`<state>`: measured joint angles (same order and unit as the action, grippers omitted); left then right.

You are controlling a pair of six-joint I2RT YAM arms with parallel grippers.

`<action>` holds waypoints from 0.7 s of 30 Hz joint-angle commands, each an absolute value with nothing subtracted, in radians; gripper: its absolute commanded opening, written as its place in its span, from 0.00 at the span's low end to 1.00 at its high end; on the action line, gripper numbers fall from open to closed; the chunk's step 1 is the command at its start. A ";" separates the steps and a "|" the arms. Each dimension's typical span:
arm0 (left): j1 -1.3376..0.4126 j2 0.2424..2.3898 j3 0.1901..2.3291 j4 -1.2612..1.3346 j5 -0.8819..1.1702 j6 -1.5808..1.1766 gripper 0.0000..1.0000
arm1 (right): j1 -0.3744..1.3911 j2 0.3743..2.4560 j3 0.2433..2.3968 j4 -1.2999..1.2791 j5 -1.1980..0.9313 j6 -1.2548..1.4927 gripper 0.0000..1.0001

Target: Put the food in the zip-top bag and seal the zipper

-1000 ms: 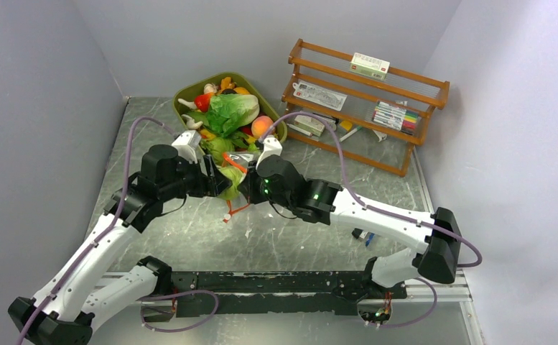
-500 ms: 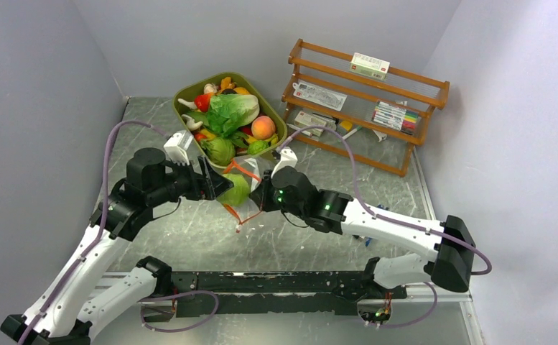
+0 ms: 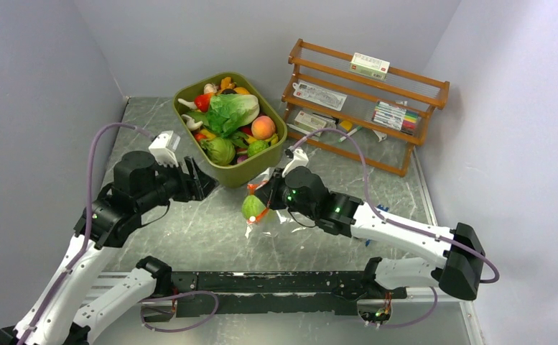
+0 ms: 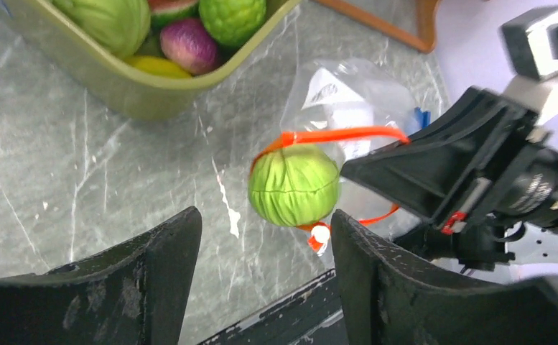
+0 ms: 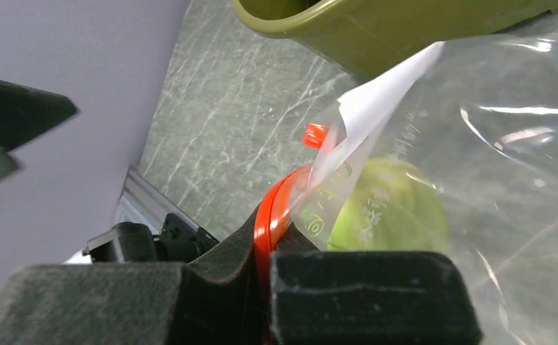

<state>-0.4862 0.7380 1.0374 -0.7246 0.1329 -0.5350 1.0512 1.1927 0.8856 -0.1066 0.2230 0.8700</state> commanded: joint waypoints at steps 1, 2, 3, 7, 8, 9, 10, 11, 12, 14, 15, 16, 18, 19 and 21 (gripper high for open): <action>-0.488 0.702 0.969 -0.725 0.188 -0.575 0.63 | 1.043 1.143 0.884 -0.044 0.203 0.887 0.00; -0.488 0.690 0.955 -0.721 0.198 -0.589 0.63 | 1.039 1.133 0.882 -0.040 0.199 0.888 0.00; -0.488 0.676 0.943 -0.718 0.206 -0.604 0.62 | 1.036 1.123 0.878 -0.034 0.194 0.890 0.00; -0.488 0.601 0.865 -0.691 0.269 -0.691 0.71 | 1.016 1.092 0.865 0.004 0.149 0.905 0.00; -0.488 0.581 0.842 -0.668 0.299 -0.714 0.72 | 1.013 1.088 0.868 0.010 0.139 0.906 0.00; -0.488 0.557 0.815 -0.616 0.334 -0.745 0.72 | 1.012 1.085 0.876 0.014 0.131 0.904 0.00; -0.488 0.531 0.782 -0.571 0.374 -0.779 0.72 | 1.012 1.085 0.880 0.015 0.124 0.904 0.00; -0.488 0.506 0.752 -0.515 0.411 -0.811 0.71 | 1.011 1.083 0.886 0.014 0.118 0.902 0.00; -0.487 0.474 0.717 -0.460 0.443 -0.842 0.69 | 1.012 1.082 0.896 0.013 0.114 0.901 0.00; -0.488 0.442 0.668 -0.402 0.466 -0.869 0.65 | 1.010 1.078 0.907 0.012 0.108 0.897 0.00; -0.488 0.438 0.658 -0.412 0.450 -0.864 0.63 | 1.010 1.075 0.911 0.014 0.104 0.895 0.00; -0.488 0.444 0.655 -0.445 0.420 -0.852 0.62 | 1.009 1.073 0.915 0.014 0.102 0.893 0.00; -0.489 0.471 0.657 -0.489 0.387 -0.814 0.61 | 1.011 1.070 0.922 0.018 0.093 0.891 0.00; -0.487 0.481 0.649 -0.491 0.386 -0.803 0.60 | 1.010 1.069 0.924 0.022 0.087 0.890 0.00; -0.488 0.496 0.628 -0.481 0.375 -0.800 0.53 | 1.009 1.065 0.928 0.029 0.078 0.894 0.00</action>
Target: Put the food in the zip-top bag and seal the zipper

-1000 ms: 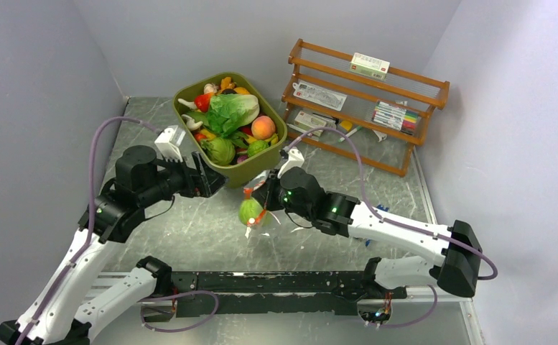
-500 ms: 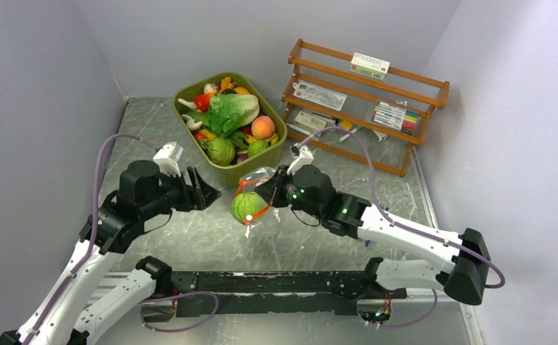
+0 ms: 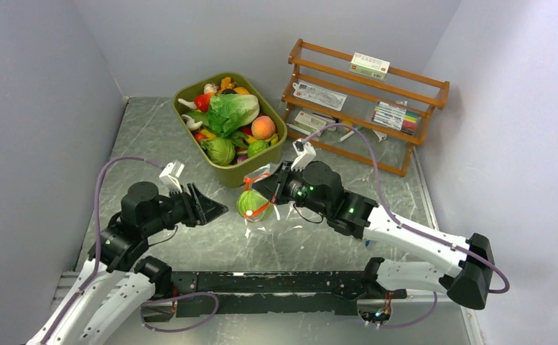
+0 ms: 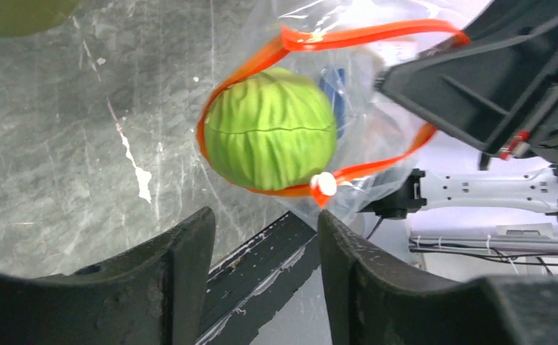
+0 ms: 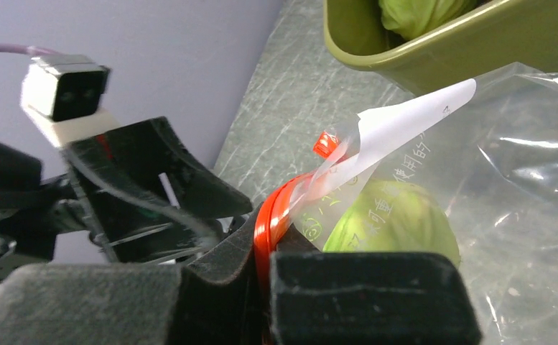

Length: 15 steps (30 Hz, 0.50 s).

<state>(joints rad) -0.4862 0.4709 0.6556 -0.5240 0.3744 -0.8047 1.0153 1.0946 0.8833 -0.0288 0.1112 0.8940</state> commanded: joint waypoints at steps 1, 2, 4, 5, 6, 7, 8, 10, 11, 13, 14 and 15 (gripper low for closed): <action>-0.488 0.500 0.620 -0.482 0.358 -0.798 0.49 | 1.009 1.065 0.928 0.035 0.073 0.898 0.00; -0.488 0.505 0.617 -0.492 0.332 -0.796 0.46 | 1.010 1.065 0.928 0.041 0.067 0.901 0.00; -0.488 0.521 0.613 -0.512 0.281 -0.786 0.42 | 1.009 1.069 0.927 0.054 0.054 0.906 0.00; -0.488 0.532 0.607 -0.507 0.270 -0.783 0.41 | 1.009 1.072 0.926 0.061 0.050 0.909 0.00; -0.488 0.545 0.597 -0.480 0.281 -0.783 0.40 | 1.009 1.077 0.925 0.069 0.038 0.911 0.00; -0.488 0.558 0.583 -0.434 0.314 -0.787 0.40 | 1.009 1.083 0.925 0.078 0.027 0.914 0.00; -0.488 0.574 0.566 -0.373 0.353 -0.802 0.39 | 1.009 1.091 0.924 0.085 0.017 0.915 0.00; -0.489 0.624 0.529 -0.246 0.418 -0.840 0.37 | 1.010 1.100 0.922 0.101 0.004 0.920 0.00; -0.489 0.654 0.517 -0.186 0.442 -0.856 0.35 | 1.009 1.104 0.921 0.109 0.003 0.924 0.00; -0.491 0.714 0.502 -0.108 0.483 -0.876 0.29 | 1.008 1.108 0.921 0.118 0.001 0.924 0.00; -0.496 0.736 0.498 -0.068 0.504 -0.888 0.28 | 1.009 1.115 0.925 0.115 0.002 0.921 0.00; -0.504 0.748 0.493 -0.017 0.533 -0.902 0.27 | 1.009 1.117 0.929 0.111 0.000 0.918 0.00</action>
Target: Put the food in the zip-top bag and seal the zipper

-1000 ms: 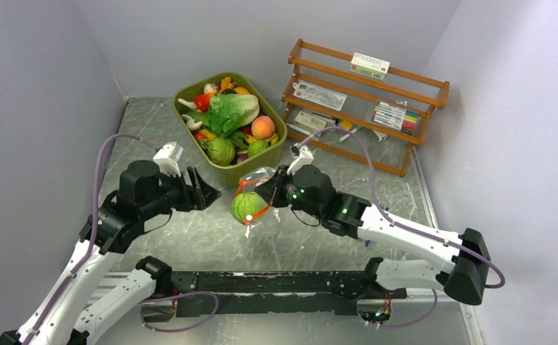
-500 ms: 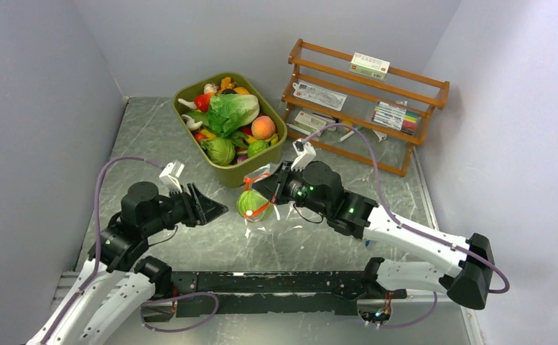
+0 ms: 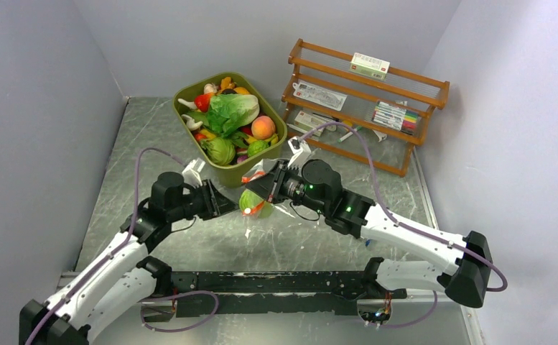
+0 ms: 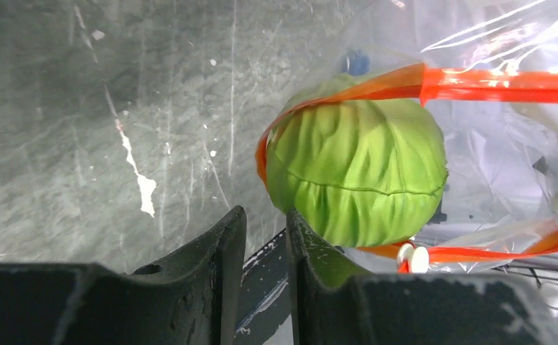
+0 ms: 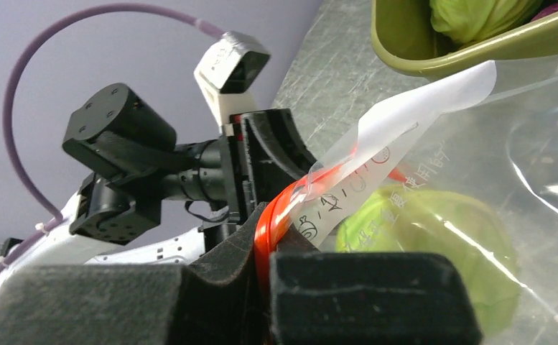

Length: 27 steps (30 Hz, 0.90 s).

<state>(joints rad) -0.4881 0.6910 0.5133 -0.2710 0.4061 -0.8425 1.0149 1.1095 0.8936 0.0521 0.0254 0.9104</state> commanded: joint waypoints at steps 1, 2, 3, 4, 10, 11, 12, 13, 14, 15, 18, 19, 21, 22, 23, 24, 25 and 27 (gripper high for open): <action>-0.513 0.748 0.491 0.029 0.550 -0.919 0.26 | 1.009 1.121 0.930 0.109 -0.001 0.916 0.00; -0.522 0.743 0.495 0.053 0.554 -0.927 0.26 | 1.008 1.124 0.929 0.110 -0.004 0.916 0.00; -0.530 0.736 0.509 0.052 0.550 -0.924 0.27 | 1.008 1.125 0.926 0.112 -0.005 0.917 0.00; -0.535 0.732 0.527 0.038 0.543 -0.913 0.28 | 1.009 1.125 0.923 0.116 -0.006 0.918 0.00; -0.549 0.754 0.459 0.181 0.627 -0.992 0.28 | 1.008 1.134 0.919 0.143 -0.007 0.920 0.00; -0.556 0.756 0.449 0.196 0.631 -1.002 0.27 | 1.008 1.140 0.921 0.144 -0.008 0.919 0.00; -0.562 0.751 0.455 0.179 0.619 -0.994 0.27 | 1.008 1.144 0.924 0.143 -0.009 0.916 0.00; -0.566 0.740 0.473 0.125 0.588 -0.969 0.28 | 1.008 1.145 0.925 0.142 -0.009 0.915 0.00; -0.569 0.721 0.505 0.051 0.548 -0.937 0.29 | 1.008 1.145 0.926 0.138 -0.006 0.913 0.00; -0.568 0.701 0.543 -0.051 0.503 -0.900 0.33 | 1.009 1.141 0.925 0.132 0.000 0.912 0.00; -0.569 0.653 0.663 -0.248 0.386 -0.823 0.44 | 1.008 1.122 0.909 0.128 0.022 0.901 0.00; -0.569 0.641 0.710 -0.299 0.366 -0.802 0.46 | 1.006 1.117 0.904 0.130 0.028 0.902 0.00; -0.569 0.631 0.770 -0.375 0.350 -0.765 0.55 | 1.003 1.112 0.899 0.137 0.027 0.901 0.00; -0.569 0.627 0.798 -0.404 0.349 -0.749 0.60 | 1.002 1.111 0.899 0.140 0.025 0.896 0.00; -0.569 0.623 0.822 -0.430 0.344 -0.737 0.63 | 1.002 1.112 0.899 0.139 0.026 0.892 0.00; -0.569 0.616 0.839 -0.453 0.336 -0.725 0.66 | 1.003 1.113 0.899 0.135 0.031 0.889 0.00; -0.569 0.609 0.855 -0.476 0.325 -0.714 0.68 | 1.001 1.115 0.898 0.129 0.036 0.886 0.00; -0.569 0.598 0.873 -0.530 0.259 -0.686 0.70 | 1.002 1.117 0.891 0.119 0.052 0.885 0.00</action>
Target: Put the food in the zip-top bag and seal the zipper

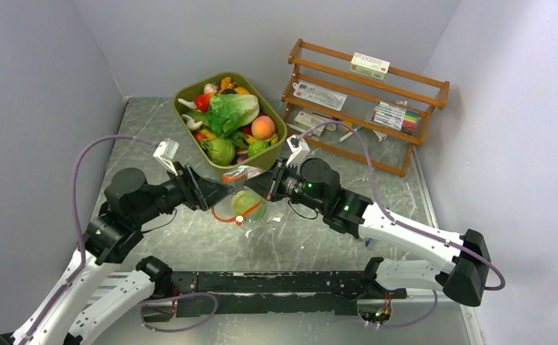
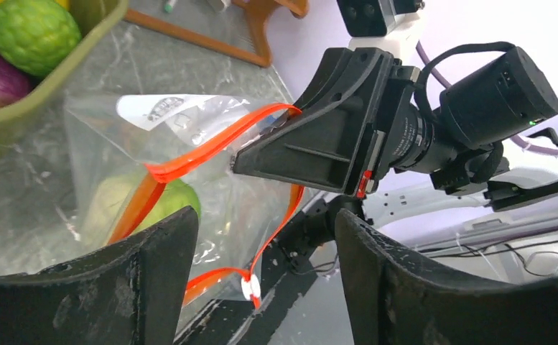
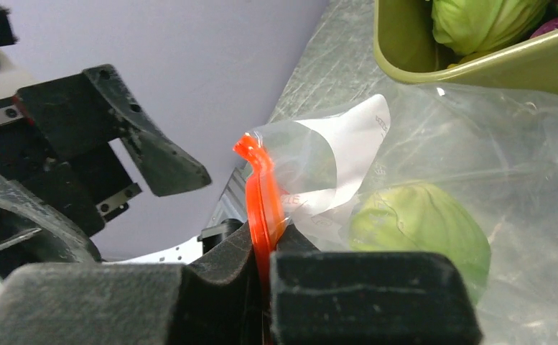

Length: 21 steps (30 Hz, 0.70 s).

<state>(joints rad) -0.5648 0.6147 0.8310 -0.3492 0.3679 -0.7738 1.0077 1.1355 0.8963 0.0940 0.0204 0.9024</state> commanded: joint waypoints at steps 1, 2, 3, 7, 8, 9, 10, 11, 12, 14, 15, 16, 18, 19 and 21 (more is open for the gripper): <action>-0.569 0.595 0.881 -0.586 0.198 -0.673 0.71 | 0.999 1.117 0.887 0.112 0.058 0.887 0.00; -0.569 0.595 0.882 -0.622 0.157 -0.664 0.71 | 0.999 1.116 0.881 0.112 0.062 0.888 0.00; -0.569 0.595 0.879 -0.650 0.128 -0.655 0.71 | 0.998 1.114 0.875 0.114 0.066 0.889 0.00; -0.569 0.597 0.760 -0.610 0.113 -0.613 0.78 | 0.994 1.122 0.859 0.119 0.072 0.898 0.00; -0.569 0.599 0.717 -0.569 0.132 -0.610 0.79 | 0.993 1.126 0.856 0.121 0.073 0.900 0.00; -0.569 0.602 0.682 -0.532 0.146 -0.618 0.79 | 0.993 1.128 0.854 0.121 0.075 0.902 0.00; -0.569 0.609 0.659 -0.506 0.148 -0.628 0.79 | 0.993 1.131 0.851 0.120 0.077 0.907 0.00; -0.569 0.622 0.641 -0.491 0.137 -0.638 0.78 | 0.992 1.131 0.847 0.122 0.077 0.909 0.00; -0.569 0.638 0.633 -0.487 0.110 -0.647 0.76 | 0.991 1.130 0.840 0.124 0.075 0.913 0.00; -0.568 0.673 0.626 -0.488 0.070 -0.652 0.73 | 0.992 1.126 0.823 0.131 0.074 0.923 0.00; -0.569 0.690 0.626 -0.478 0.059 -0.650 0.72 | 0.991 1.124 0.816 0.132 0.075 0.928 0.00; -0.568 0.711 0.625 -0.465 0.055 -0.645 0.71 | 0.991 1.123 0.807 0.133 0.076 0.933 0.00; -0.568 0.749 0.618 -0.403 0.089 -0.624 0.69 | 0.992 1.120 0.784 0.135 0.076 0.944 0.00; -0.569 0.767 0.610 -0.360 0.122 -0.612 0.66 | 0.991 1.121 0.773 0.137 0.073 0.949 0.00; -0.569 0.802 0.589 -0.275 0.181 -0.604 0.54 | 0.991 1.121 0.755 0.131 0.075 0.957 0.00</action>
<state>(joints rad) -0.5648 0.7567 0.6163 -0.4671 0.1116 -0.6418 0.9958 1.1358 0.7872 0.1028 0.0639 0.9279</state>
